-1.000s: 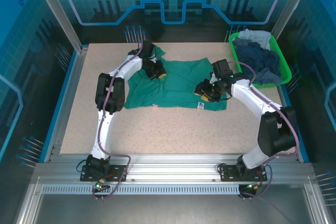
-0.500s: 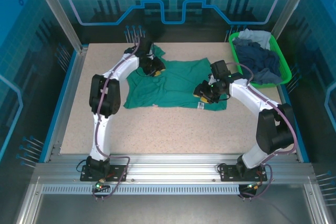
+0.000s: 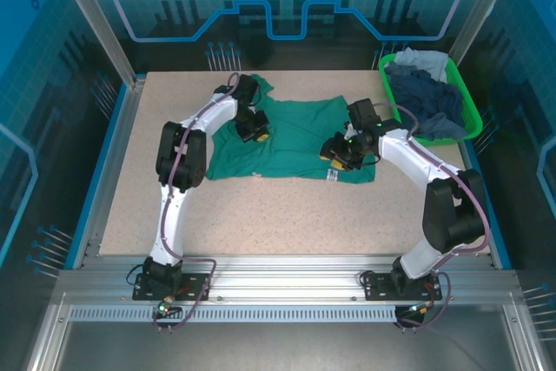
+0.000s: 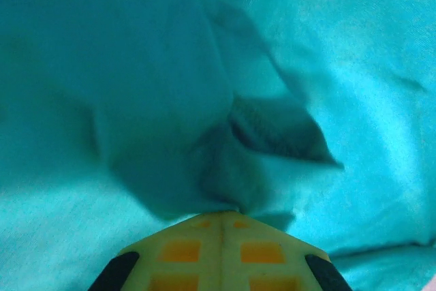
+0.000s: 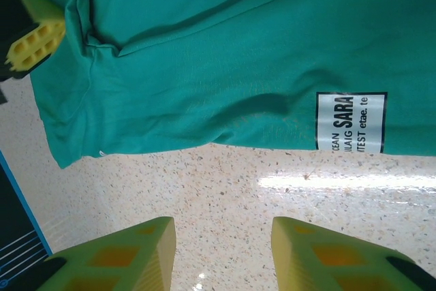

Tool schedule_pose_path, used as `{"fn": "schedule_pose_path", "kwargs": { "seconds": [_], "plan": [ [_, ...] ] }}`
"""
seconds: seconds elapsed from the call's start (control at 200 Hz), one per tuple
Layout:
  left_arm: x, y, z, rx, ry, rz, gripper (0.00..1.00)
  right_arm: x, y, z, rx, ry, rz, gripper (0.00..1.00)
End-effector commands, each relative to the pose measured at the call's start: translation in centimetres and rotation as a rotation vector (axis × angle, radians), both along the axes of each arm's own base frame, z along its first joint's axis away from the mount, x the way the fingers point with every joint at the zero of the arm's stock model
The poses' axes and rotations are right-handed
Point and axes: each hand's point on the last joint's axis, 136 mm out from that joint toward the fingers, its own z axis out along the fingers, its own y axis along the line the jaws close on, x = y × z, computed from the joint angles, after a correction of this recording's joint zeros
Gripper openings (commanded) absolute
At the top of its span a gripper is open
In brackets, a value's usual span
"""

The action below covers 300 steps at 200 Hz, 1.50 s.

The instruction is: Fold and stack the t-shirts

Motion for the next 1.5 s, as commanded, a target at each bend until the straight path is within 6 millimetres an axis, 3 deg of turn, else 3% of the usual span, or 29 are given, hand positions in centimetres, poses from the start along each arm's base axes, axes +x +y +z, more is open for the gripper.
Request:
{"fn": "schedule_pose_path", "kwargs": {
  "seconds": [0.0,0.21,0.4,0.46,0.5,0.56,0.62,0.7,0.845,1.075,1.145,1.306,1.406,1.496],
  "plan": [
    [0.1,-2.4,-0.1,-0.042,0.018,-0.048,0.01,-0.2,0.3,0.3,0.010,0.012,0.008,0.43],
    [2.5,-3.6,0.5,-0.073,-0.047,-0.045,0.09,-0.2,0.1,0.4,0.016,0.008,0.003,0.43],
    [1.9,-3.3,-0.1,-0.068,-0.011,-0.042,0.29,-0.1,-0.4,-0.1,0.012,0.022,-0.014,0.43],
    [1.9,-2.4,1.2,-0.036,-0.051,-0.034,0.36,0.1,-1.2,-0.1,-0.001,0.014,-0.034,0.43],
    [2.3,-1.6,3.7,-0.019,-0.117,-0.015,0.42,0.3,-1.9,-0.3,-0.006,0.008,-0.049,0.43],
    [2.1,0.2,5.9,0.022,-0.178,0.023,0.49,0.5,-3.1,-0.7,-0.021,0.006,-0.067,0.43],
    [0.9,2.2,7.2,0.055,-0.192,0.073,0.50,0.7,-4.2,-1.3,-0.033,0.012,-0.081,0.42],
    [-1.1,4.7,6.9,0.073,-0.156,0.158,0.48,1.1,-5.3,-2.3,-0.054,0.029,-0.094,0.41],
    [-4.7,7.2,2.8,0.047,-0.004,0.284,0.41,1.5,-7.0,-4.6,-0.135,0.128,-0.132,0.39],
    [-6.9,9.6,-2.6,0.100,0.133,0.362,0.39,1.8,-7.2,-10.0,-0.212,0.297,-0.144,0.37],
    [-8.9,11.0,-3.5,0.163,0.175,0.392,0.39,0.8,-7.4,-11.0,-0.271,0.356,-0.122,0.36],
    [-15.8,14.3,-5.2,0.248,0.277,0.497,0.38,-3.3,-6.8,-11.5,-0.349,0.457,-0.054,0.35],
    [-18.9,15.3,-4.4,0.271,0.287,0.534,0.37,-6.9,-6.7,-11.2,-0.410,0.514,0.007,0.35],
    [-20.4,15.7,-3.2,0.280,0.279,0.538,0.37,-9.5,-6.7,-11.0,-0.453,0.546,0.055,0.35]
  ]
}}
